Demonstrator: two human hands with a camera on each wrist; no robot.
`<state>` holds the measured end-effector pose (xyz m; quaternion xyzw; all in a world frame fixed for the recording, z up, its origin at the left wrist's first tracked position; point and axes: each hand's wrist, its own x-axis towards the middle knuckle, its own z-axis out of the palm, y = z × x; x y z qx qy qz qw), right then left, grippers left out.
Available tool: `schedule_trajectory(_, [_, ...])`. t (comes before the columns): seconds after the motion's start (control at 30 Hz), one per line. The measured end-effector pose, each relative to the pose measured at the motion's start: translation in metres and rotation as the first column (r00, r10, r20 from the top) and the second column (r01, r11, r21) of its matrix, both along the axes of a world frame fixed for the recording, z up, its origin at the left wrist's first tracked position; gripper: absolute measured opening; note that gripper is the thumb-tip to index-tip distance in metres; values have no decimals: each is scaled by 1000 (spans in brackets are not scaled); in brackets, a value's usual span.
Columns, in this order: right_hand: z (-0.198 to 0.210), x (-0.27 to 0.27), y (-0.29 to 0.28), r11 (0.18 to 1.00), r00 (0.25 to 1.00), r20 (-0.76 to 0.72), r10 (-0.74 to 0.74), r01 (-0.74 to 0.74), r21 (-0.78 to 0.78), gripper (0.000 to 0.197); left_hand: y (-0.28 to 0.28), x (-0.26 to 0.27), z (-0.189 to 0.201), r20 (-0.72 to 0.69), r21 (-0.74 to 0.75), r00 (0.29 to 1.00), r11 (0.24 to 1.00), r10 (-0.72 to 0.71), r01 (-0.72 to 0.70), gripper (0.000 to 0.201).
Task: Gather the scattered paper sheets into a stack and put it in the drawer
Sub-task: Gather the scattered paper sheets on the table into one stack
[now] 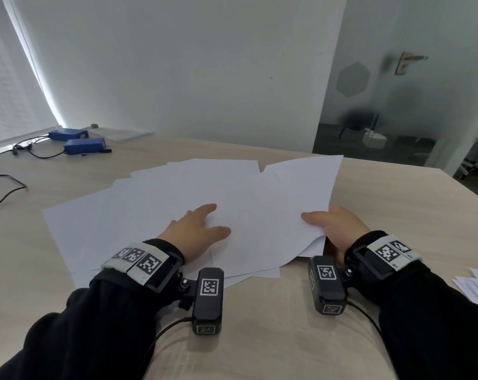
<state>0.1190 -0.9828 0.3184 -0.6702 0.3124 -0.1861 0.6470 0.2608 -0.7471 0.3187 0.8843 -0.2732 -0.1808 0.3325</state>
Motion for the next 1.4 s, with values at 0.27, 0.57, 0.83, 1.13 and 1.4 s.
schedule_trajectory(0.27, [-3,2,-3,1000,1000,-9,-14,14,4,13,4,14,4,217,124,945,953,246,-277,65])
schedule_trajectory(0.57, [-3,2,-4,1000,1000,-21,-20,20,-4,20,2,3,1,-16,98,999,995,32,-30,90])
schedule_trajectory(0.83, [2,1,0,1000,998,-61,4,-2,27,19,-1,-2,3,46,179,996,981,-78,69,70])
schedule_trajectory(1.13, [1,2,-2,998,996,-91,-8,2,-69,12,-3,-9,7,38,98,985,981,-171,167,54])
schedule_trajectory(1.4, [-3,-16,-15,970,974,-84,-211,198,-142,8,-2,-12,9,21,48,998,997,-57,56,56])
